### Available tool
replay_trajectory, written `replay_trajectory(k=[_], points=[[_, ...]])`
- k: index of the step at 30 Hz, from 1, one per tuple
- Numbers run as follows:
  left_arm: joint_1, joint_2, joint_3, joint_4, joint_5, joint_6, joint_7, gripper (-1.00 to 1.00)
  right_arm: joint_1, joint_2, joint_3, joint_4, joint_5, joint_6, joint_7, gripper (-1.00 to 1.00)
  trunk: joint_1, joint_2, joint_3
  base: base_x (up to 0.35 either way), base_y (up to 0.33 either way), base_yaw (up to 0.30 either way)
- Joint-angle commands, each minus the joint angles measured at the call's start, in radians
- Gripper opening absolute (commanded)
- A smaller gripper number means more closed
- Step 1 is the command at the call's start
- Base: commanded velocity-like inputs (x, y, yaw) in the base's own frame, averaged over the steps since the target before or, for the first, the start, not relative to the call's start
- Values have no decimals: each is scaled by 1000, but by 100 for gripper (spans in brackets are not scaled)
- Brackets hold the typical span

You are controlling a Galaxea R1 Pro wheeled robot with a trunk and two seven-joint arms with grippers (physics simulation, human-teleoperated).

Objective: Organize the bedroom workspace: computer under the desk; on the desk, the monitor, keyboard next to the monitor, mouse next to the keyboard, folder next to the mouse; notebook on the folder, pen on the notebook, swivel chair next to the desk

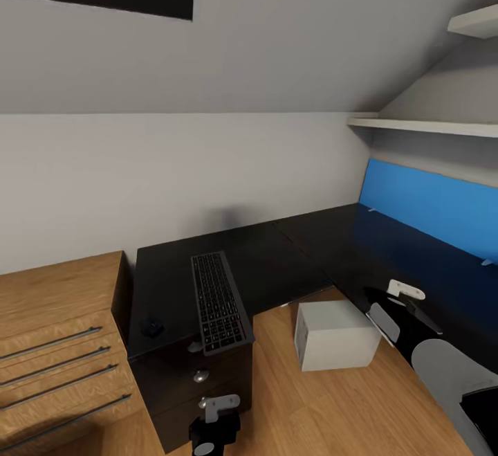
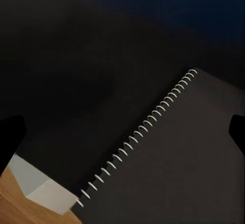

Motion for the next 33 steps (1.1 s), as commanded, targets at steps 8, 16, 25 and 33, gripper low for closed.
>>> replay_trajectory(k=[8,16,25,33], points=[[-2,0,-9,30,10,-7,4,100,0,-3,9,-34,-6,6,-9,100,-27,49,21,0,0,0],[-1,0,-7,45,10,-6,5,100,1,-3,10,-77,-7,10,-19,100,-27,49,21,0,0,0],[-1,0,-7,59,10,-8,5,100,134,-12,9,-452,-9,117,-170,100,-27,49,21,0,0,0],[-1,0,-7,60,10,-10,5,100,208,-6,15,-557,-11,136,-227,100,-27,49,21,0,0,0]])
